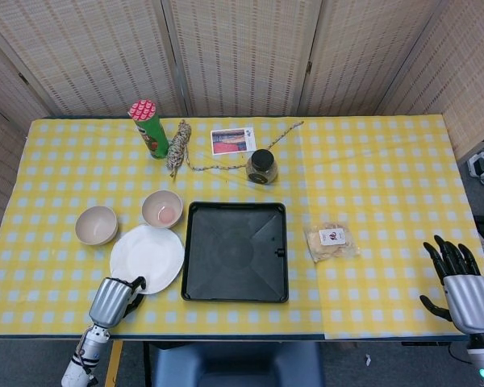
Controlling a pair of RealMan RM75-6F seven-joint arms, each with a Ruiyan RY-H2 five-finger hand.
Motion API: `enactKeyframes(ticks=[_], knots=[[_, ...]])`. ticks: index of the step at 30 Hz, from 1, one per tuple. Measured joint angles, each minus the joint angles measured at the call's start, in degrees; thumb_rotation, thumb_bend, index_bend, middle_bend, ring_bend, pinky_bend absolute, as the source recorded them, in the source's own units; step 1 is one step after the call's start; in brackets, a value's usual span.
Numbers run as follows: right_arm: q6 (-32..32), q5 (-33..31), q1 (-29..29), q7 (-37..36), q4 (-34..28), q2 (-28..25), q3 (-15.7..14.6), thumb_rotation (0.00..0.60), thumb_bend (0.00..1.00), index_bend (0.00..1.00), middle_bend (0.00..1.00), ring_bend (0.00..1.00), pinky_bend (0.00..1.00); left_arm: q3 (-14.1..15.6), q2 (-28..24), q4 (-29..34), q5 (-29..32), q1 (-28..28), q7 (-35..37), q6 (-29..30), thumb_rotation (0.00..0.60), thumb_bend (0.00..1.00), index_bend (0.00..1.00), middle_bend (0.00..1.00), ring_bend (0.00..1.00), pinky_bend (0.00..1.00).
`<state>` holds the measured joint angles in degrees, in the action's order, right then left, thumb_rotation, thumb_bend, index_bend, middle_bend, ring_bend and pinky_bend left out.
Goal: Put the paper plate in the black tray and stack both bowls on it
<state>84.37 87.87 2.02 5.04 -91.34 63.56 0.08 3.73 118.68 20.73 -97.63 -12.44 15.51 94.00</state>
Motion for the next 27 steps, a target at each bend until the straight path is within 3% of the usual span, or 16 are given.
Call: enactKeyframes(ticks=[7,17,27], knots=[[-0.70,0.01,0.29,0.43,-0.19,0.04,-0.03,0.600,0.23,0.00,0.00,0.00,0.00,-0.35,0.68,-1.53,0.42,-0.57,0.95,2.26,0.600,0.56,0.63,1.00,1.00,1.00],[-1.20,0.70,0.56,0.77,-0.63,0.04,-0.39,0.600,0.23,0.00,0.00,0.00,0.00,-2.20,0.81,-2.38,1.41,-1.33,2.69,10.80,0.600,0.56,0.63,1.00,1.00,1.00],[-0.45,1.95,0.08,0.49,-1.82,-0.84,-1.10,0.600,0.23,0.00,0.00,0.00,0.00,-2.90,-1.28,3.70,0.69,-2.42,-0.76,18.70,0.600,0.57,0.63,1.00,1.00,1.00]])
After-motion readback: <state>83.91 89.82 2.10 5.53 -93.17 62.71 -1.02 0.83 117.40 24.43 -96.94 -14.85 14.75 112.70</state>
